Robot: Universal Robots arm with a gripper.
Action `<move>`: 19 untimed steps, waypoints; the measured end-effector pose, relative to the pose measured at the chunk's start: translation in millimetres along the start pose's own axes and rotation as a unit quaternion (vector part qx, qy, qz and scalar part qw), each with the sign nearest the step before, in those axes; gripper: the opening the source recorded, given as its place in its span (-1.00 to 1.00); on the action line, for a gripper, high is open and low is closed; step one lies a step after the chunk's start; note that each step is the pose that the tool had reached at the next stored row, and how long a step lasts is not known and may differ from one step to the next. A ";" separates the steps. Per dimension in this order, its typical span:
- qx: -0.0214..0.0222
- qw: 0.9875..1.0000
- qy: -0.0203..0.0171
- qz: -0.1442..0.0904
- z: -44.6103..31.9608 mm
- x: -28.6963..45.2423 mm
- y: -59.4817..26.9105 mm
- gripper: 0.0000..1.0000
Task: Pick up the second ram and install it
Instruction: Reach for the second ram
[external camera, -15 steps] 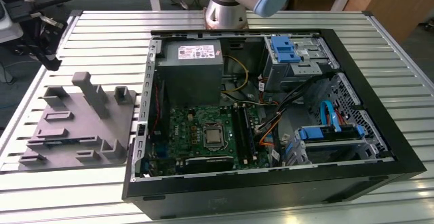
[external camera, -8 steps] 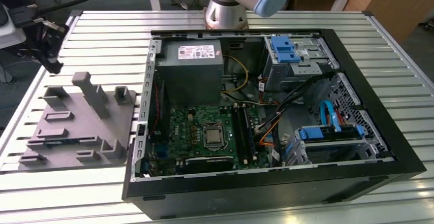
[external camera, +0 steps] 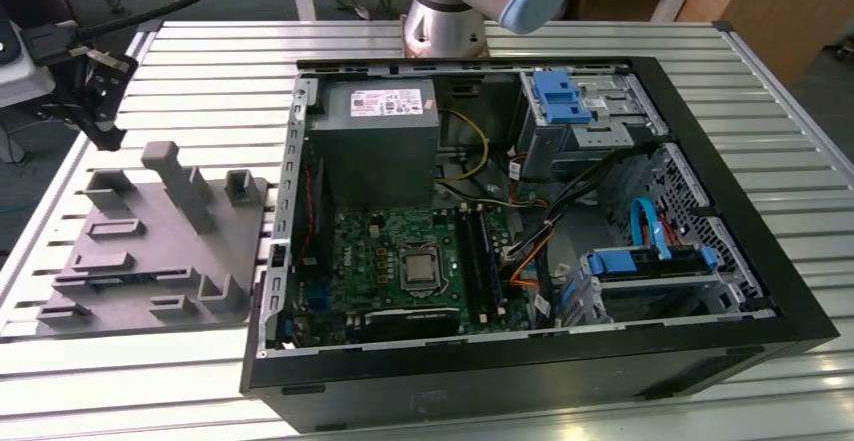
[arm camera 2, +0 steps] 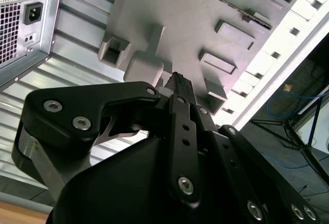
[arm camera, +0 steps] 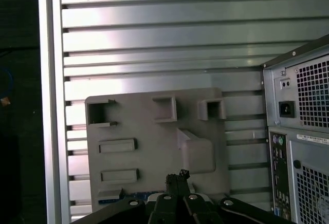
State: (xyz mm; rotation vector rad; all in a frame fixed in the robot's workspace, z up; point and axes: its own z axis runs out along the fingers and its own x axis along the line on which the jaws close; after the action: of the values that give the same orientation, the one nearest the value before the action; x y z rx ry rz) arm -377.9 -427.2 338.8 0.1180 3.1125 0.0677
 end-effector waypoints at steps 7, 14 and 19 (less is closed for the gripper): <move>0.000 1.000 0.000 0.000 6.3 2.4 -1.1 -0.80; 0.000 1.000 0.000 0.000 12.3 4.8 -2.0 -0.80; 0.000 1.000 0.000 0.000 16.4 6.6 -2.6 -0.80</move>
State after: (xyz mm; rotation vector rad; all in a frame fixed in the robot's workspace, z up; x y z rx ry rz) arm -384.2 -428.6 322.1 0.1180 3.1124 0.0677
